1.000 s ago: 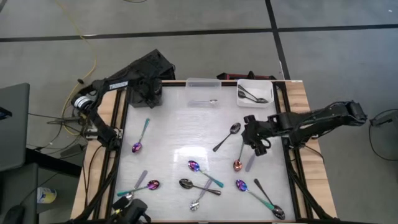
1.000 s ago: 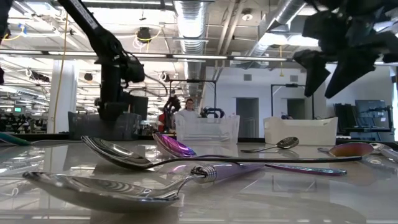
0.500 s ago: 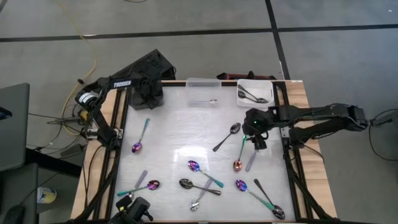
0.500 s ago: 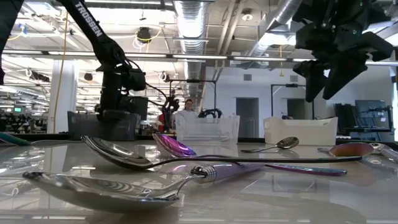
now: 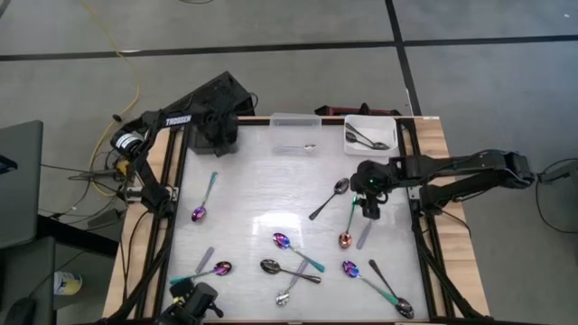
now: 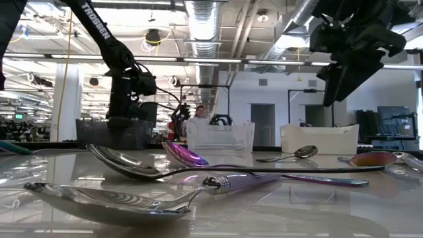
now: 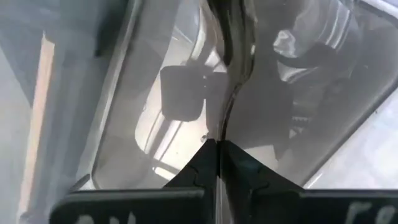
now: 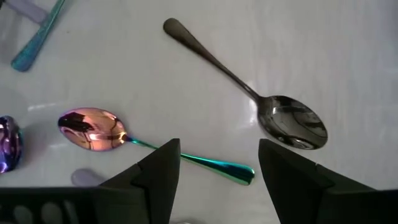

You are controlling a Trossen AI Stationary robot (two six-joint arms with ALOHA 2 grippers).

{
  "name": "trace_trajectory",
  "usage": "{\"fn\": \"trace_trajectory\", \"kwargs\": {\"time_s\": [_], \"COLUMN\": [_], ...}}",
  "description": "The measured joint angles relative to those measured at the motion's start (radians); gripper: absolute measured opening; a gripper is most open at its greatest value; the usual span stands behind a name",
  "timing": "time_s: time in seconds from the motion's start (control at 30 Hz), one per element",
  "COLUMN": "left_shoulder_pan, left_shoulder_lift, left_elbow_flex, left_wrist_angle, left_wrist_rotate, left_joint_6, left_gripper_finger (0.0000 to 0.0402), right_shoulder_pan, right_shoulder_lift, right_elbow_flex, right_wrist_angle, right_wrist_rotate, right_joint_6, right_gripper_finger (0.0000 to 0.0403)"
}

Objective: Sort silverware by color (type)
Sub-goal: Put the black spoon into the white bin

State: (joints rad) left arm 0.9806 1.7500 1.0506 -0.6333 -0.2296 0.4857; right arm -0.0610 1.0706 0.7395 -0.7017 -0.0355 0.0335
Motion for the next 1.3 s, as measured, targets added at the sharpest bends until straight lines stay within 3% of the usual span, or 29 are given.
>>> {"fn": "trace_trajectory", "kwargs": {"time_s": [0.3,0.53,0.7,0.8,0.97,1.3], "left_shoulder_pan": [-0.018,-0.030,-0.025,-0.042,-0.056,-0.071], "left_shoulder_lift": [-0.022,-0.080,-0.055,-0.047,-0.060,-0.111], "left_elbow_flex": [0.093,0.109,0.066,0.060,0.067,0.261], "left_wrist_angle": [-0.085,-0.161,-0.117,-0.135,-0.157,-0.379], "left_wrist_rotate": [0.008,-0.044,0.068,-0.049,-0.055,-0.007], "left_joint_6": [0.026,0.012,0.019,0.022,0.038,0.017], "left_gripper_finger": [0.0000,0.0000,0.0000,0.0000,0.0000,0.0000], "right_shoulder_pan": [0.013,0.015,0.015,0.015,0.015,0.015], "right_shoulder_lift": [-0.006,-0.048,-0.083,-0.097,-0.105,-0.104], "right_elbow_flex": [0.000,0.000,0.000,0.000,0.000,0.000], "right_wrist_angle": [-0.008,-0.014,-0.017,-0.020,-0.029,-0.036], "right_wrist_rotate": [0.038,0.056,0.069,0.069,0.069,0.069], "right_joint_6": [0.057,0.048,0.047,0.045,0.045,0.035], "right_gripper_finger": [0.0240,0.0240,0.0240,0.0240,0.0240,0.0240]}}
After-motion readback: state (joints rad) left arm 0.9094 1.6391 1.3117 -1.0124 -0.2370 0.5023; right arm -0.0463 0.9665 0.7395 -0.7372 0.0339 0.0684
